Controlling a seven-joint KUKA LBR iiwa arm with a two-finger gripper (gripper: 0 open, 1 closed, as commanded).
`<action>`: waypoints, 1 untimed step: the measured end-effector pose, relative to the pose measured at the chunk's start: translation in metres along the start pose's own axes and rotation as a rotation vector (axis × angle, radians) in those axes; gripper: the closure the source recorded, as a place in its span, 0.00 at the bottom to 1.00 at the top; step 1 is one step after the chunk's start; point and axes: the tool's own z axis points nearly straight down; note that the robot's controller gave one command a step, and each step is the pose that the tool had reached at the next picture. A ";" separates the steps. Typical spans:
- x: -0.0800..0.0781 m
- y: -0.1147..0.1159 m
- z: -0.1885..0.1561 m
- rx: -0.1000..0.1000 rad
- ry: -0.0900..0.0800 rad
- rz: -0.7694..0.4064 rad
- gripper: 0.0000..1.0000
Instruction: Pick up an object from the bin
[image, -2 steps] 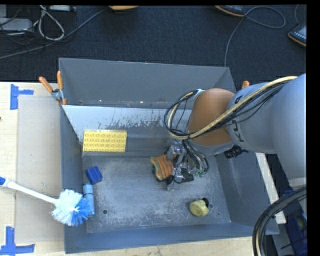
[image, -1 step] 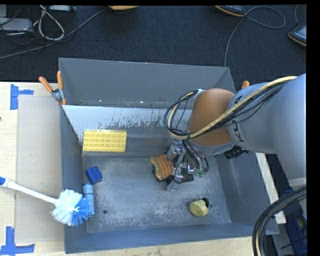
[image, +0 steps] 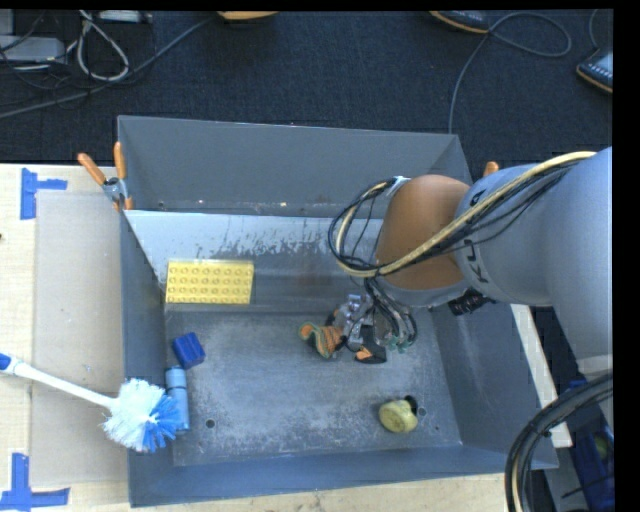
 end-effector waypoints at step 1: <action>0.000 0.000 0.000 0.000 0.000 0.000 1.00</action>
Offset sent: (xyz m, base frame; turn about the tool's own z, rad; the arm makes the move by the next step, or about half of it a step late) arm -0.0001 -0.0001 0.0882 0.0001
